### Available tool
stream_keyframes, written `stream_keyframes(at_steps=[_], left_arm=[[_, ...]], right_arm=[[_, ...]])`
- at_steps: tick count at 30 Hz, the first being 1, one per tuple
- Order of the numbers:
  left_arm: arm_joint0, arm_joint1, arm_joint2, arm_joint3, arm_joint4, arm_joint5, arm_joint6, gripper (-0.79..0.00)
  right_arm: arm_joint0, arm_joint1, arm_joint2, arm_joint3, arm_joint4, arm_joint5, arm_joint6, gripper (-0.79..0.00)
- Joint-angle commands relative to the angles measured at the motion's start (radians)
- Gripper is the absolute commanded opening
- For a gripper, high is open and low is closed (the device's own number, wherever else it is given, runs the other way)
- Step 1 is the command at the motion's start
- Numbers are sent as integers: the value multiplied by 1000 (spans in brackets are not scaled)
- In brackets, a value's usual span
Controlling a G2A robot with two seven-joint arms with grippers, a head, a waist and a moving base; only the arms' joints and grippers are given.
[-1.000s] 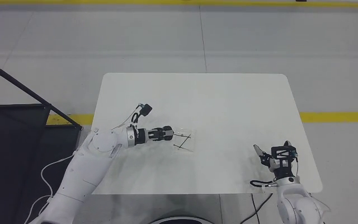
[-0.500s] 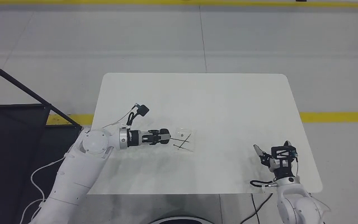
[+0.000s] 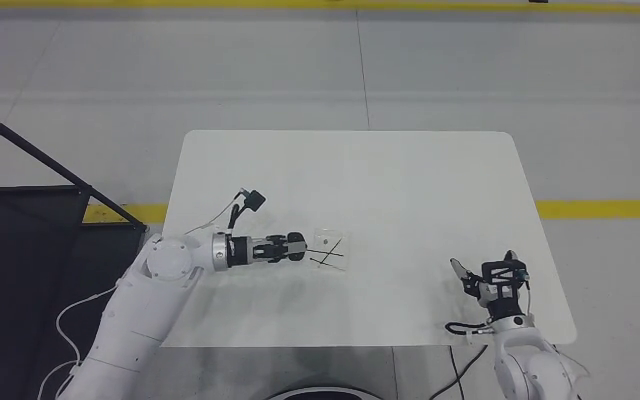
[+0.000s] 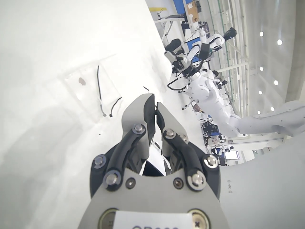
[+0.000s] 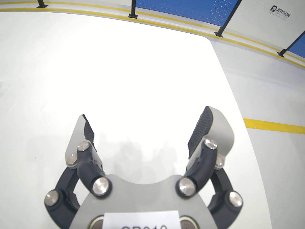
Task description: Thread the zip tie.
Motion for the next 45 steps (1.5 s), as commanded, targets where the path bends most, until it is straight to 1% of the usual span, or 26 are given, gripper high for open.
stream_keyframes(at_steps=[1, 3, 5, 8, 10, 13, 16, 24, 25, 28, 29, 31, 33, 36, 39, 42, 45], left_arm=[[-3, 2, -3, 5, -47, -21, -32, -785], [-7, 4, -5, 14, -79, -38, -60, -785], [-13, 6, -5, 25, -97, -46, -78, -785], [-17, 8, -2, 35, -111, -60, -92, -785], [-17, 9, 0, 37, -121, -75, -97, -785], [-14, 12, 3, 37, -128, -80, -95, -785], [-10, 17, 2, 43, -134, -86, -89, -785], [-10, 17, 2, 43, -134, -86, -89, -785], [-6, 17, 3, 39, -131, -79, -76, -785], [5, 16, 15, 14, -112, -69, -52, -785], [6, 16, 18, 8, -110, -70, -49, -785], [6, 16, 24, -1, -109, -81, -44, -785], [7, 17, 29, -8, -110, -92, -44, -785], [7, 17, 36, -15, -113, -111, -44, -785], [6, 18, 44, -16, -119, -125, -49, -785], [3, 18, 56, -22, -116, -131, -45, -785], [2, 20, 63, -18, -115, -137, -39, -785]], right_arm=[[-4, 1, -13, -8, 24, -87, 1, 0], [4, 5, -20, -9, 67, -199, 44, 0], [23, 8, -27, -12, 109, -283, 89, 0], [48, 9, -60, -20, 142, -365, 141, 0], [66, 8, -88, -18, 186, -424, 170, 0], [97, 8, -113, -6, 261, -486, 218, 0], [101, 9, -114, -6, 266, -494, 226, 0], [101, 9, -114, -6, 266, -494, 226, 0], [101, 9, -114, -6, 266, -494, 226, 0], [96, 10, -127, -10, 309, -570, 177, 0], [96, 10, -129, -7, 345, -602, 161, 0], [109, 12, -134, 14, 438, -667, 174, 0], [140, 14, -156, 47, 579, -722, 267, 0], [228, 22, -215, 115, 847, -784, 488, 0], [328, 30, -284, 193, 1120, -794, 698, 0], [410, 36, -340, 269, 1352, -782, 869, 0], [410, 36, -340, 269, 1352, -782, 869, 0]])
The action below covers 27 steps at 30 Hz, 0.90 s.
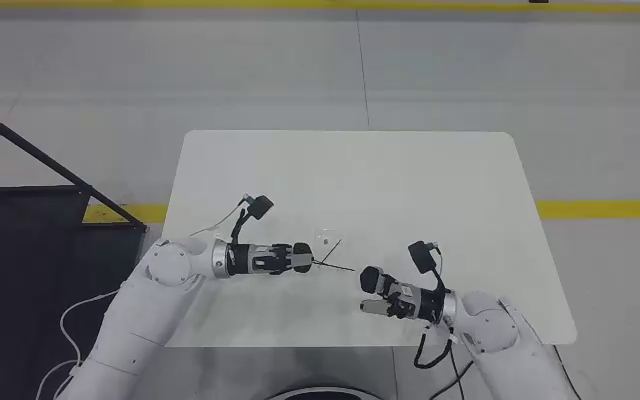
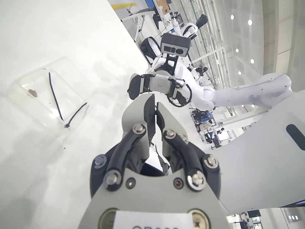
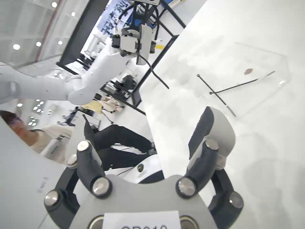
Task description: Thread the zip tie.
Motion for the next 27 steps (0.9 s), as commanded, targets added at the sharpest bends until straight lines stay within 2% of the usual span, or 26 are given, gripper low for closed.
stream_keyframes(at_steps=[1, 9, 11, 15, 21, 23, 25, 26, 27], left_arm=[[0, 1, 1, 1, 0, -1, 2, -785], [0, 1, 1, 1, 0, -1, 2, -785], [2, 1, 2, -1, 2, 2, 7, -785], [17, 1, 13, -43, 41, 22, 40, -785], [25, 5, 13, -59, 51, 30, 47, -785], [25, 7, 15, -59, 52, 33, 48, -785], [25, 7, 18, -59, 52, 34, 49, -785], [24, 7, 20, -59, 53, 35, 49, -785], [23, 7, 22, -59, 51, 36, 49, -785]], right_arm=[[-5, 0, 2, -4, -40, 0, -29, 0], [-5, 0, 2, -4, -40, 0, -29, 0], [-6, -1, -13, -13, -43, 27, -38, 0], [38, -6, -51, 27, 56, 98, -19, 0], [97, -10, -90, 95, 151, 128, 32, -9], [109, -11, -96, 114, 178, 123, 46, -206], [118, -11, -102, 132, 205, 116, 63, -336], [123, -11, -103, 140, 217, 113, 71, -382], [128, -10, -104, 149, 225, 111, 78, -394]])
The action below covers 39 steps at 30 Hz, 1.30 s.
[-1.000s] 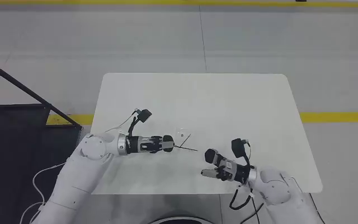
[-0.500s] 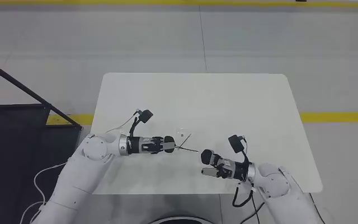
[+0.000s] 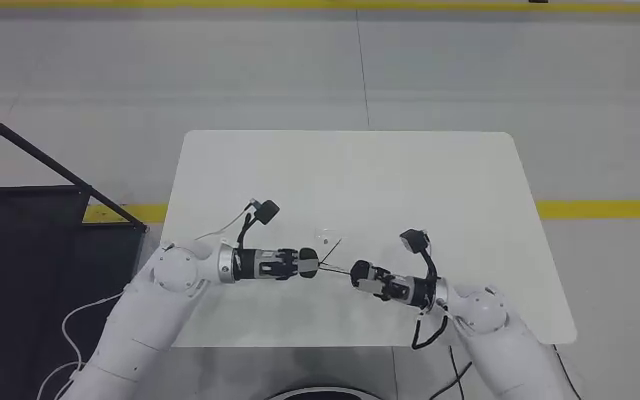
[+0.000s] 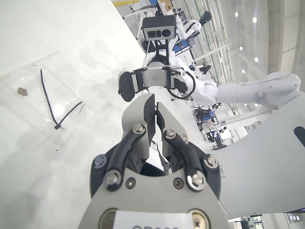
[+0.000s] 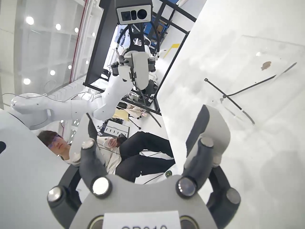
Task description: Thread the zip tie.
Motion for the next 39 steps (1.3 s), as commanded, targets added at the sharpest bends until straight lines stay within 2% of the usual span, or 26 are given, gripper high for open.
stream_keyframes(at_steps=[1, 26, 34, 39], left_arm=[[-2, 0, 4, 1, 1, 2, 0, -785], [-26, 3, 41, 10, 9, 9, 21, -785], [-31, 4, 51, 17, 6, 9, 23, -785], [-32, 5, 55, 15, 9, 6, 24, -785]], right_arm=[[9, 0, -2, 15, 15, -5, 12, -400], [33, 4, -34, 49, 30, -25, 14, -573], [33, 6, -36, 55, 36, -28, 4, -597], [34, 8, -38, 56, 38, -30, 4, -686]])
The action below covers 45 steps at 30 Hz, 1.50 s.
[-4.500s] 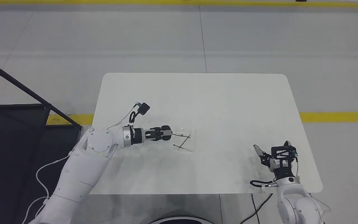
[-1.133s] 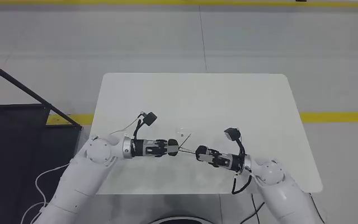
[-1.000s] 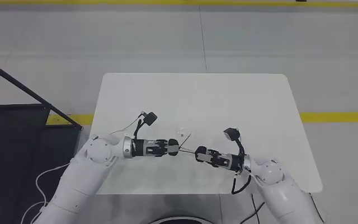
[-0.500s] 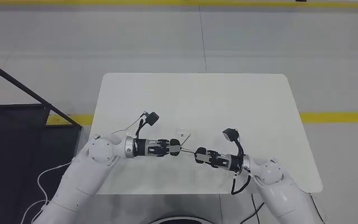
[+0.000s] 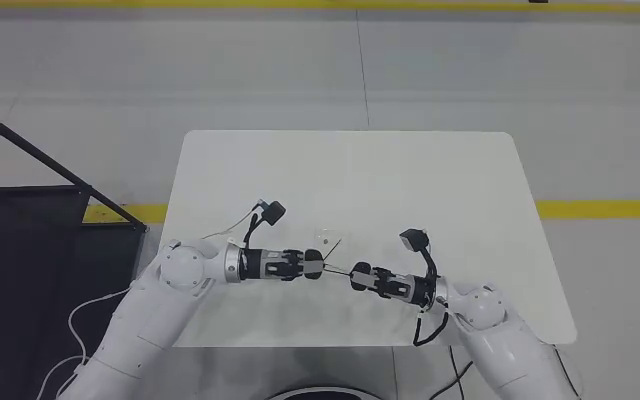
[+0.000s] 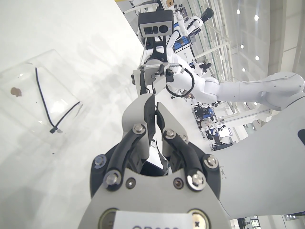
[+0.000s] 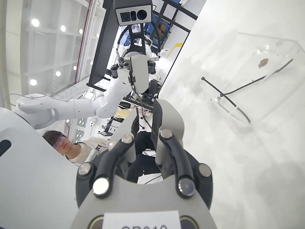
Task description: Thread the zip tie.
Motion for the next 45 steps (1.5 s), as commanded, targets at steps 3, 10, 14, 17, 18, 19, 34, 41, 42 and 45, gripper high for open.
stream_keyframes(at_steps=[3, 10, 14, 17, 18, 19, 34, 41, 42, 45], left_arm=[[-1, 1, 2, 0, 2, 1, 2, -785], [-2, 3, 5, -1, 0, 5, 7, -785], [0, 2, -3, 0, -11, -16, 47, 0], [21, 1, -5, -9, -4, -50, 103, 0], [27, 0, -6, -9, -6, -57, 120, 0], [33, -1, -7, -8, 4, -62, 143, 0], [158, -37, 42, -53, 109, -136, 580, 0], [158, -37, 42, -53, 109, -136, 580, 0], [158, -37, 42, -53, 109, -136, 580, 0], [158, -37, 42, -53, 109, -136, 580, 0]], right_arm=[[3, 1, -1, 4, 4, -1, -1, -699], [6, 2, -5, 10, 8, -3, -3, -785], [3, 3, -4, 12, 26, -10, -11, -785], [-1, 3, -1, 14, 65, -2, -21, -785], [-3, 2, 1, 18, 79, 0, -25, -785], [-3, 2, 1, 20, 93, 1, -27, -785], [-20, -8, 3, 23, 134, -74, -115, -785], [-21, -8, 4, 23, 130, -78, -116, -785], [-21, -8, 4, 23, 130, -78, -116, -785], [-21, -8, 4, 23, 130, -78, -116, -785]])
